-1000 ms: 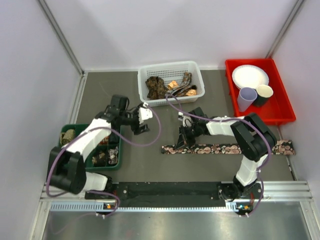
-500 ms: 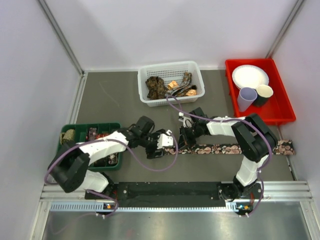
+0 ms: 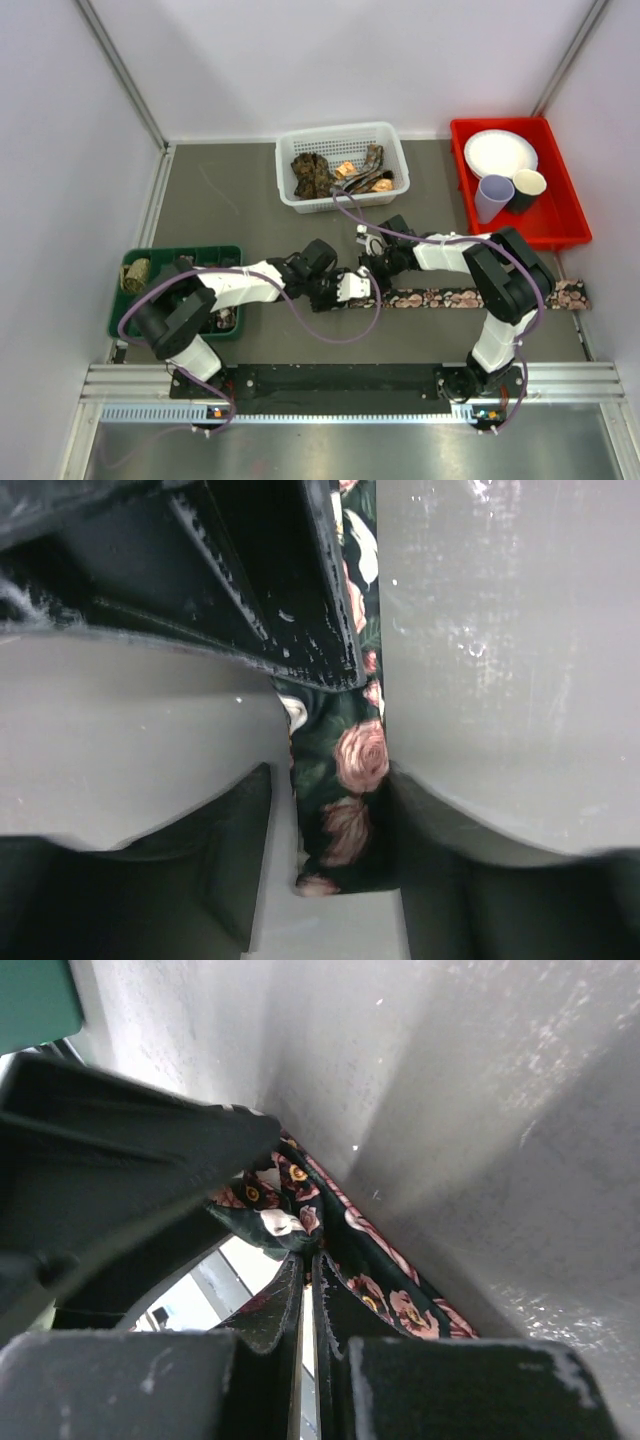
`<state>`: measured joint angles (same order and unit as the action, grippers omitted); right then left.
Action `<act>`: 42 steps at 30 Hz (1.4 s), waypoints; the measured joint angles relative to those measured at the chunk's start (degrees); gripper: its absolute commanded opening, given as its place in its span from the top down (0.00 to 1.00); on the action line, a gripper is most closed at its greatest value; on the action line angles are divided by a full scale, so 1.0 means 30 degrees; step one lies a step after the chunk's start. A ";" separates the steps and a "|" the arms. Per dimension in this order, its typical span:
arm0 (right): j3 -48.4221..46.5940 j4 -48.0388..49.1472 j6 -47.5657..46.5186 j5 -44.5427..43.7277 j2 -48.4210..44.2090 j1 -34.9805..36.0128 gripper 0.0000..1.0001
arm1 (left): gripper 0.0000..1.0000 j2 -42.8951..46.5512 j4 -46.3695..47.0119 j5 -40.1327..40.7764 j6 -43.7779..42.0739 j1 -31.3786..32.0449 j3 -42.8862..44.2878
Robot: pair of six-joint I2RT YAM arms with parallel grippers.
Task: Roll the ties
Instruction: Roll the tie at the center of the board.
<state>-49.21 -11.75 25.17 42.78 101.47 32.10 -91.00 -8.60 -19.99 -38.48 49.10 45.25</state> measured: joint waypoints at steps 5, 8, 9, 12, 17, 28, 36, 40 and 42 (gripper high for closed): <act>0.0000 -0.0175 -0.0015 0.0306 0.0000 0.0000 1.00 | 0.67 -0.0306 -0.0328 0.0219 -0.0284 0.0386 0.0350; 0.0000 -0.0364 -0.0029 0.0357 0.0000 0.0000 1.00 | 0.54 -0.0386 -0.0736 0.0189 -0.0627 0.0415 0.0546; 0.0000 -0.0401 -0.0029 0.0357 0.0000 0.0000 1.00 | 0.44 -0.0386 -0.0867 0.0189 -0.0627 0.0415 0.0590; 0.0000 -0.0459 -0.0058 0.0335 0.0000 -0.0007 1.00 | 0.35 -0.0350 -0.1268 0.0291 -0.0466 0.0386 0.0772; 0.0000 -0.0466 -0.0189 0.0321 0.0095 -0.0007 1.00 | 0.33 0.0561 -0.1880 0.0342 0.0291 -0.0109 0.0189; -0.0124 -0.0612 -0.0182 0.0291 0.0554 -0.0044 1.00 | 0.32 0.2295 -0.0743 0.0568 0.1013 -0.0328 -0.1151; -0.0284 -0.0583 -0.0197 0.0495 0.0437 -0.0044 1.00 | 0.31 0.1552 -0.0590 0.0270 0.1005 -0.0321 -0.0481; -0.0284 -0.0590 -0.0197 0.0678 0.0444 -0.0044 1.00 | 0.39 0.0546 -0.0554 0.0262 0.1064 -0.0262 0.0342; -0.0284 -0.0605 -0.0197 0.0743 0.0444 -0.0044 1.00 | 0.45 -0.0080 -0.0583 0.0233 0.1129 -0.0168 0.0918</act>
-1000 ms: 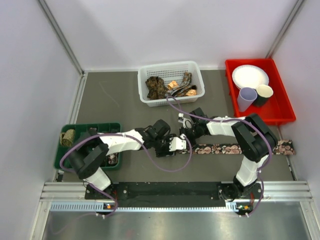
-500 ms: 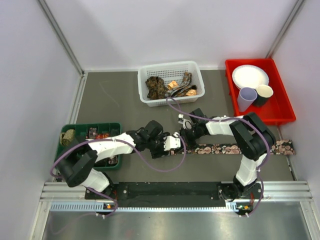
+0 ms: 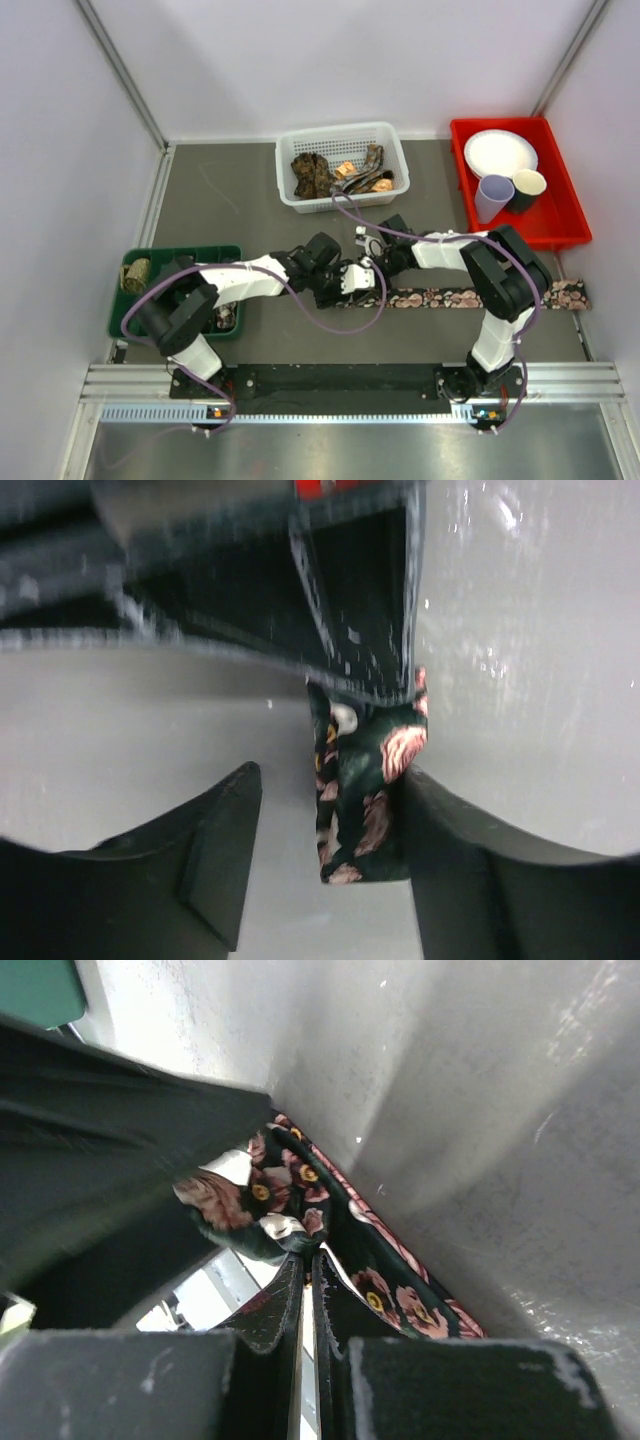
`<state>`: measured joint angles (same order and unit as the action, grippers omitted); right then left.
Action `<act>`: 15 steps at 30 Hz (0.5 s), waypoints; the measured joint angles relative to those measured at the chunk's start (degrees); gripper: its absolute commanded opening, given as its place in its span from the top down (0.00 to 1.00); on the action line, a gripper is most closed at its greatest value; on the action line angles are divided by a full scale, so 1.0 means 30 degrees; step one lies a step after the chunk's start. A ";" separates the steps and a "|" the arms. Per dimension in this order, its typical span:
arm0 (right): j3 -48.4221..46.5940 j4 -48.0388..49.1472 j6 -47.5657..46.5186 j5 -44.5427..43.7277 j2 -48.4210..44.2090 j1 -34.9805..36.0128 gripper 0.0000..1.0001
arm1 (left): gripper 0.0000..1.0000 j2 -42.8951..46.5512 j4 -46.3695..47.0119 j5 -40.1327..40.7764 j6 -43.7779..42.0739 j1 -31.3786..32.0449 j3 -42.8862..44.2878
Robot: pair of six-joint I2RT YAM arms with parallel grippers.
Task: Roll the ties
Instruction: Roll the tie at the center of the board.
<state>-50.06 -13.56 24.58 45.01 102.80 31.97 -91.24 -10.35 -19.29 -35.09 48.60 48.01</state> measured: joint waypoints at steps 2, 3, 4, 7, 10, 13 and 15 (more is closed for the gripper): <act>-0.0102 -0.0131 -0.0036 0.0036 0.0000 -0.0029 1.00 | 0.51 -0.0612 -0.0189 -0.0168 0.0007 0.0124 0.0627; -0.0160 -0.0175 -0.0058 0.0044 0.0000 -0.0051 1.00 | 0.52 -0.0831 -0.0277 -0.0233 0.0044 0.0175 0.0831; -0.0233 -0.0226 -0.0095 0.0044 0.0000 -0.0080 1.00 | 0.53 -0.1020 -0.0379 -0.0291 0.0015 0.0204 0.0998; -0.0350 -0.0299 -0.0153 0.0051 0.0000 -0.0095 1.00 | 0.42 -0.1217 -0.0736 -0.0474 -0.0044 0.0233 0.1144; -0.0350 -0.0321 -0.0146 0.0109 0.0000 -0.0087 1.00 | 0.33 -0.1217 -0.1268 -0.0634 -0.0102 0.0240 0.1144; -0.0357 -0.0335 -0.0146 0.0109 0.0000 -0.0095 1.00 | 0.28 -0.1217 -0.1501 -0.0750 -0.0058 0.0248 0.1144; -0.0357 -0.0335 -0.0146 0.0109 0.0000 -0.0087 1.00 | 0.27 -0.1217 -0.1588 -0.0787 -0.0073 0.0262 0.1144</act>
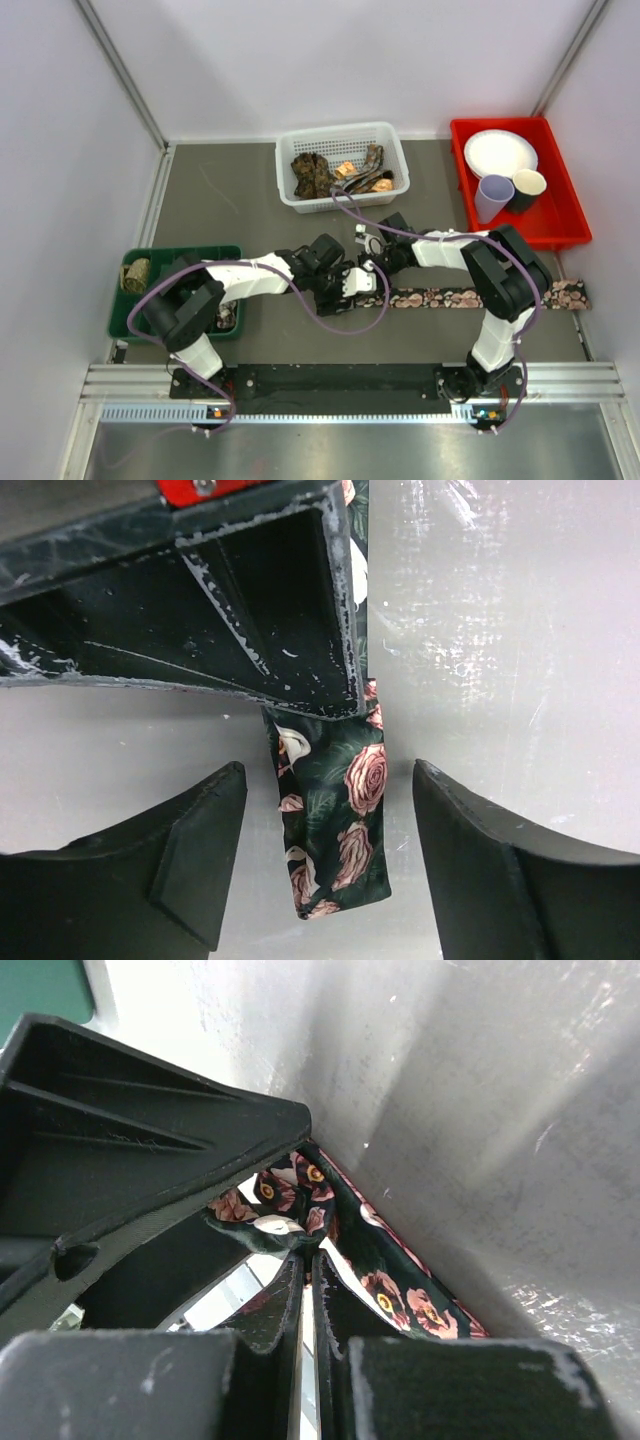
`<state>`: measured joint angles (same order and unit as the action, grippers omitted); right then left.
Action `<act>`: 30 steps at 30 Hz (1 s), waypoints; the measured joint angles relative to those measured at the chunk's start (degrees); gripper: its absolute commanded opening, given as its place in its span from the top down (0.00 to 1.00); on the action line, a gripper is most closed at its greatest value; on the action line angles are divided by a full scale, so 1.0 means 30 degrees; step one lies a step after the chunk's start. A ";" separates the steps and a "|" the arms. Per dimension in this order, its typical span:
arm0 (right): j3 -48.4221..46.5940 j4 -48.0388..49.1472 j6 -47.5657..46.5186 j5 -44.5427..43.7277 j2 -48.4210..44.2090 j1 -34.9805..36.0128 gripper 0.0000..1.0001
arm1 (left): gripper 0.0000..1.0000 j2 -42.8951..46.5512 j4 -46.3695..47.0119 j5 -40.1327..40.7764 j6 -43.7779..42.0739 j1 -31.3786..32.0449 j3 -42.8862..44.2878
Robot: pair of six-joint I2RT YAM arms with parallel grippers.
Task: Roll the ties
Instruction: Roll the tie at the center of the board.
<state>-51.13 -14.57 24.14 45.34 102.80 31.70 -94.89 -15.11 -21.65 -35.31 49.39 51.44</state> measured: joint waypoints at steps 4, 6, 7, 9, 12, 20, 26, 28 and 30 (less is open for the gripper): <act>0.0000 0.0007 0.0029 0.0022 0.0000 0.0000 1.00 | 0.40 0.0000 0.0022 -0.0044 0.0109 0.0000 0.0007; 0.0000 0.0029 0.0051 0.0146 0.0000 -0.0007 1.00 | 0.48 -0.0058 0.0015 -0.0022 0.0233 0.0000 0.0102; 0.0000 0.0051 0.0073 0.0240 0.0000 -0.0015 1.00 | 0.52 -0.0117 0.0015 0.0015 0.0277 0.0000 0.0197; 0.0000 0.0066 0.0160 0.0415 0.0000 -0.0036 1.00 | 0.57 -0.0306 0.0015 0.0066 0.0335 0.0000 0.0444; -0.0007 0.0095 0.0182 0.0583 0.0000 -0.0066 0.94 | 0.68 -0.0393 -0.0087 0.0080 0.0291 0.0000 0.0481; -0.0510 -0.0321 0.0189 0.1035 0.0000 -0.0226 0.71 | 0.75 -0.0379 -0.0168 0.0095 0.0291 0.0015 0.0408; -0.0648 -0.0721 0.0168 0.1297 0.0007 -0.0372 0.72 | 0.75 -0.0379 -0.0146 0.0182 0.0291 0.0015 0.0386; -0.0714 -0.0998 0.0138 0.1304 0.0007 -0.0379 0.75 | 0.75 -0.0379 -0.0146 0.0182 0.0291 0.0015 0.0386; -0.0765 -0.1035 0.0109 0.1304 0.0022 -0.0379 0.76 | 0.75 -0.0379 -0.0146 0.0182 0.0291 0.0015 0.0386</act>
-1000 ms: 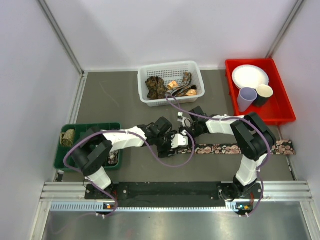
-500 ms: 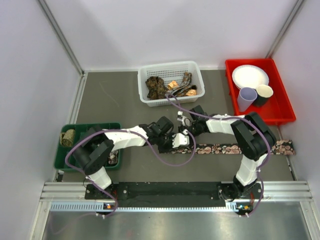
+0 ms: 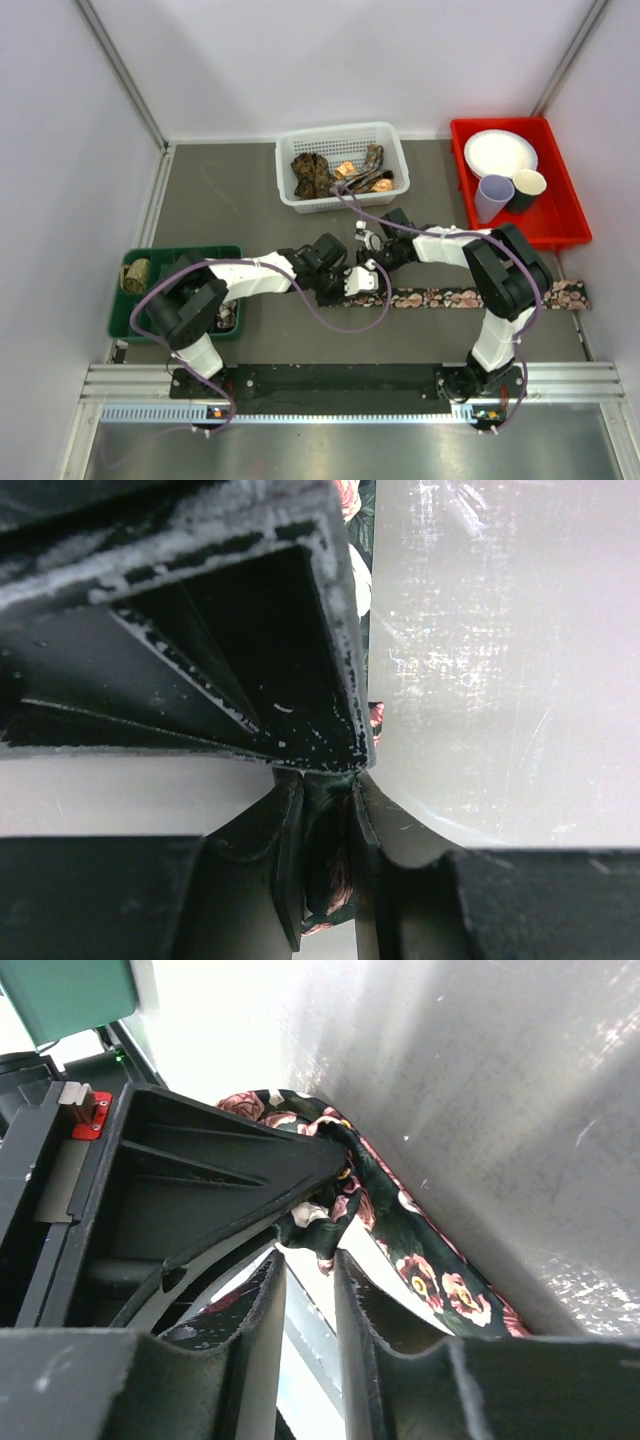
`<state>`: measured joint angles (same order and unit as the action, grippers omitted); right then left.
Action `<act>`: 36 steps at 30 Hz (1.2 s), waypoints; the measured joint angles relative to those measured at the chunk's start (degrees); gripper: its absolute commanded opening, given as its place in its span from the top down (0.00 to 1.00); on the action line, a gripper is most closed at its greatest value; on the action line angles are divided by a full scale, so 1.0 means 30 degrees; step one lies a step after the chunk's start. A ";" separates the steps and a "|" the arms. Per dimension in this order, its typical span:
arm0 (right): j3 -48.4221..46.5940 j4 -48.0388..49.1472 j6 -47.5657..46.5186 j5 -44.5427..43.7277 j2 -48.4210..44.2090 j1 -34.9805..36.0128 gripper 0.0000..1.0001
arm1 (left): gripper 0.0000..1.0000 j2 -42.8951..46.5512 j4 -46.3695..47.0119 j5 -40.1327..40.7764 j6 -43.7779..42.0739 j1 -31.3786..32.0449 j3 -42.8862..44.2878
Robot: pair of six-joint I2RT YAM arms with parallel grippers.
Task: Roll the ties
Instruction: Roll the tie at the center of the board.
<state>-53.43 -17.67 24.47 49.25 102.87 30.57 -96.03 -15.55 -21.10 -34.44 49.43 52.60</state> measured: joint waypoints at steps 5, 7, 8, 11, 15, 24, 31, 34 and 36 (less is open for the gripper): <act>0.0000 0.0000 -0.0007 0.0007 0.0372 0.0000 0.74 | 0.74 0.0000 0.0000 0.0007 0.0000 0.0000 0.0000; -0.0022 0.0015 0.0007 0.0066 0.0619 0.0000 0.79 | 0.74 0.0000 0.0000 0.0007 0.0000 0.0000 0.0000; -0.0095 0.0000 0.0015 0.0080 0.0780 0.0000 0.84 | 0.74 0.0000 0.0000 0.0007 0.0000 0.0000 0.0000; -0.0270 0.0029 -0.0073 0.0051 0.0991 0.0000 1.00 | 0.66 0.0000 -0.0007 0.0015 0.0000 0.0000 0.0000; -0.0335 0.0066 0.0015 0.0022 0.0991 0.0000 1.00 | 0.41 0.0000 -0.0109 -0.0015 0.0007 -0.0087 0.0000; -0.0328 0.0270 0.0080 0.0051 0.0991 0.0000 1.00 | 0.24 0.0321 -0.0576 -0.0175 0.0015 -0.0692 0.0044; -0.0328 0.0546 0.0248 0.0219 0.0991 0.0000 1.00 | 0.23 -0.1290 -0.0758 -0.0160 -0.0342 -0.0430 0.1727; -0.0328 0.0656 0.0408 0.0379 0.0991 0.0000 1.00 | 0.32 -0.1945 -0.0889 -0.0270 -0.0525 -0.0357 0.2382; -0.0328 0.0707 0.0452 0.0452 0.0991 -0.0036 1.00 | 0.44 -0.2069 -0.1071 -0.0430 -0.0699 -0.0342 0.2543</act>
<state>-54.41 -15.55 25.82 50.61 105.84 30.46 -102.24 -18.76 -22.39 -36.53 48.40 60.23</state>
